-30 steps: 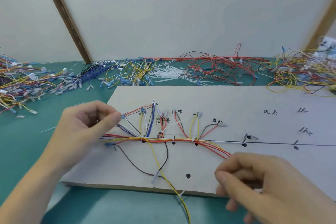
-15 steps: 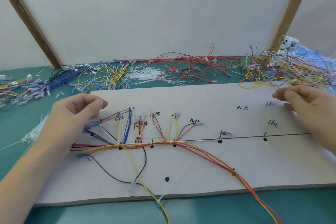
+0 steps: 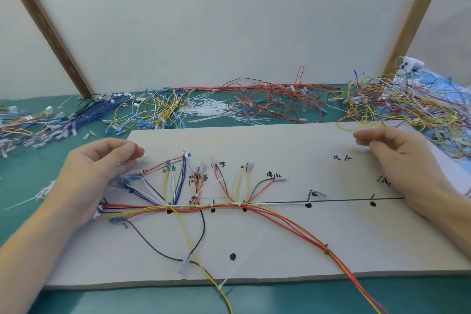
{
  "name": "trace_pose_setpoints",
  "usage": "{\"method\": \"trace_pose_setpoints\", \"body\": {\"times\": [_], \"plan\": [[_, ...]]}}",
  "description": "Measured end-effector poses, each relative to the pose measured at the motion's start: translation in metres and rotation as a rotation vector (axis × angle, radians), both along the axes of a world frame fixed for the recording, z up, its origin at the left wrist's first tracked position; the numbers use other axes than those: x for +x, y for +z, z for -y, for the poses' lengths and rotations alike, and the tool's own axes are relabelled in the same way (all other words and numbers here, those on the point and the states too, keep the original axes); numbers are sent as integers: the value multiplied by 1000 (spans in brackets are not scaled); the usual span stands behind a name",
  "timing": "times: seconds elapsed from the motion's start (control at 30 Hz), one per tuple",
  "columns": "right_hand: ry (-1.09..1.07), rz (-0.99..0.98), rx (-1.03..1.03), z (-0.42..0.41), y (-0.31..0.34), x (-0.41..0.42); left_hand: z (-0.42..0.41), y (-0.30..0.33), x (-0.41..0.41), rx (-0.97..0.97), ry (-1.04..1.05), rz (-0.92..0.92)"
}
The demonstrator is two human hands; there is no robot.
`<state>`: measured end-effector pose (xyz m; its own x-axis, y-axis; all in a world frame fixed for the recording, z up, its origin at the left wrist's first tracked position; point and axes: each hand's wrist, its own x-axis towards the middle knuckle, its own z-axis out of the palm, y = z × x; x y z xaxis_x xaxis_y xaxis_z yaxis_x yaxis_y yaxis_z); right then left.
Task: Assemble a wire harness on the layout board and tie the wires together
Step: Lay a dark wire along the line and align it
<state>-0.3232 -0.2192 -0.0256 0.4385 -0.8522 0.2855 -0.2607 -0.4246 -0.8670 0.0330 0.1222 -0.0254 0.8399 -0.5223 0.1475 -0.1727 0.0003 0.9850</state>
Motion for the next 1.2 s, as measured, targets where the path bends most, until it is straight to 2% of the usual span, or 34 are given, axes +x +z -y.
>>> {"method": "trace_pose_setpoints", "body": {"times": [0.27, 0.53, 0.7, 1.0, 1.2], "plan": [[-21, 0, -59, 1, -5, 6, 4, 4, -10, 201, 17, 278], [-27, 43, -17, -10, -3, 17, 1, 5, -9, 349, 129, 531], [52, 82, 53, -26, -7, 37, -22, 8, 10, 432, 145, 568], [142, 117, 81, -47, -8, 75, -45, 9, 45, 460, 187, 566], [179, 36, 85, -56, -9, 80, -49, 14, 50, 465, 202, 549]]}}
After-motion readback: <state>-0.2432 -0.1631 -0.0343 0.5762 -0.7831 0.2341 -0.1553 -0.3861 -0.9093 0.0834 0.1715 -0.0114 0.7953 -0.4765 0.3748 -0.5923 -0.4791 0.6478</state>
